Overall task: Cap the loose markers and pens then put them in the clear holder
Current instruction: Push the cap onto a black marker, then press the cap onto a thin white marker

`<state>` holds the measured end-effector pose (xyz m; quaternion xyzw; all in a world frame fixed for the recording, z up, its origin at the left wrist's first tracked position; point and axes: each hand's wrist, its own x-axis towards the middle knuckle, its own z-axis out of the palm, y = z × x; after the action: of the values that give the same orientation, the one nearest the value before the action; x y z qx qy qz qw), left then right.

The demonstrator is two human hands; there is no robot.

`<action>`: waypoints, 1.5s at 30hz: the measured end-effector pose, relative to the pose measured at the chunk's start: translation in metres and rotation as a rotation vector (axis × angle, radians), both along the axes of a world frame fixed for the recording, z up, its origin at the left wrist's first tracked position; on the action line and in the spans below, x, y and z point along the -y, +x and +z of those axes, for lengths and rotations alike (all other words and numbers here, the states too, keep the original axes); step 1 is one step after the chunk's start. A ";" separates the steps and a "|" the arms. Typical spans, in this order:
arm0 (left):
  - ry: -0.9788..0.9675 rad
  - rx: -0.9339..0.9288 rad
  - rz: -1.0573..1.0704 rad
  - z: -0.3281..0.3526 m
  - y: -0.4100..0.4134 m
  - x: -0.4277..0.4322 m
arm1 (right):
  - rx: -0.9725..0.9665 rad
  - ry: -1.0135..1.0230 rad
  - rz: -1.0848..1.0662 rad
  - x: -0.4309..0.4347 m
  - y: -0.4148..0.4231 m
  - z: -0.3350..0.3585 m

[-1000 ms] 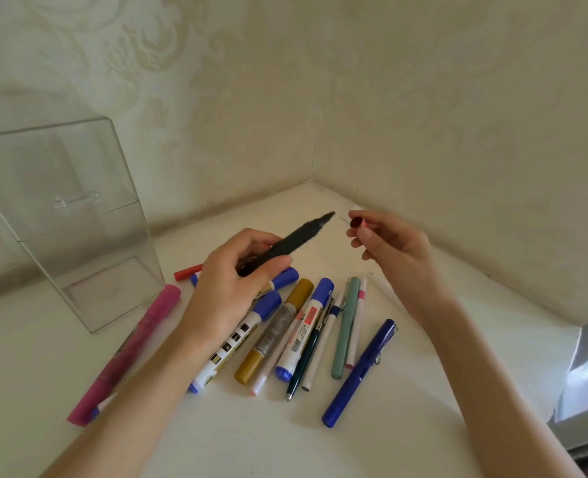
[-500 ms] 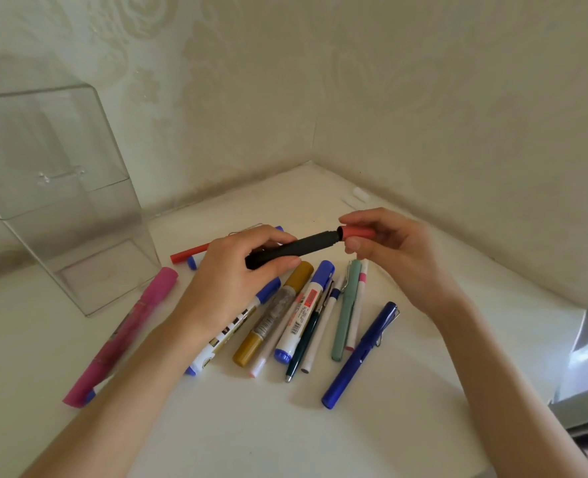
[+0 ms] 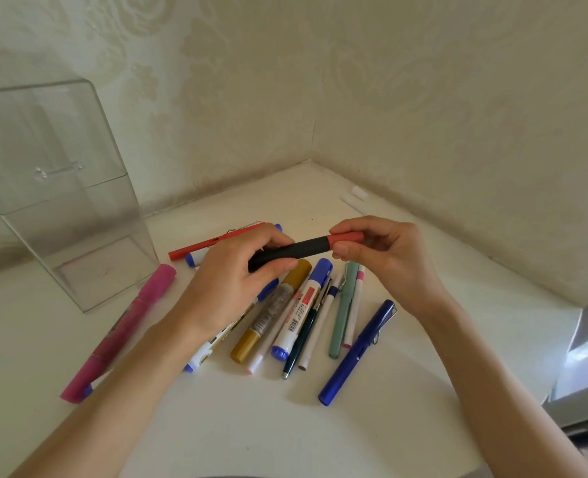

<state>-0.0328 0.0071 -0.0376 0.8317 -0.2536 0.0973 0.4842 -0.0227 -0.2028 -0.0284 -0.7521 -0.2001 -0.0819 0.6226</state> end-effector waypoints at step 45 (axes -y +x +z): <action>0.511 0.389 0.246 -0.003 0.012 0.002 | -0.047 -0.456 -0.025 0.004 0.018 0.009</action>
<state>-0.0206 0.0047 -0.0404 0.9163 -0.2553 0.2450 0.1876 -0.0052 -0.2071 -0.0193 -0.8774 -0.1896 -0.0249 0.4401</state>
